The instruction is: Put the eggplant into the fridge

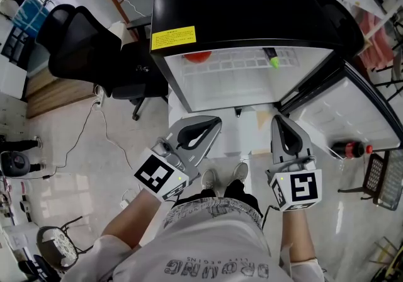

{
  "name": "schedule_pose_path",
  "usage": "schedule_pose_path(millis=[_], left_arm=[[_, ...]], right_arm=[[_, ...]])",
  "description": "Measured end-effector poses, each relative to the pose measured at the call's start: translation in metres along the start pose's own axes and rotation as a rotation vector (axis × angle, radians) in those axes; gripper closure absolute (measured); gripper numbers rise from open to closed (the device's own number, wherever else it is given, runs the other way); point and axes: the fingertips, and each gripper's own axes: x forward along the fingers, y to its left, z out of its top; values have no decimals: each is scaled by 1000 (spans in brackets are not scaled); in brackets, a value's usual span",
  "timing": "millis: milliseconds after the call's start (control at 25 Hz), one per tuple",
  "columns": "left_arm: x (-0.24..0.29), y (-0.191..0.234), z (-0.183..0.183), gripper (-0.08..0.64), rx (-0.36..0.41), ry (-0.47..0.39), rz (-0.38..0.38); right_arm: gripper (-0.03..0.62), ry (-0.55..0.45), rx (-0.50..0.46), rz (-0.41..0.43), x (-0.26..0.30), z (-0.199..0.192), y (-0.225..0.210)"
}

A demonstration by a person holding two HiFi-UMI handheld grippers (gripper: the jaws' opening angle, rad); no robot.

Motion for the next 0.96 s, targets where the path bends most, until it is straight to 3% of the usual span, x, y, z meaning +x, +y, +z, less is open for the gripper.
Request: schedule_pose_path(millis=[960], left_arm=[[12, -6, 4, 552, -3, -8, 1]], right_arm=[[589, 31, 2, 23, 0, -8, -9]])
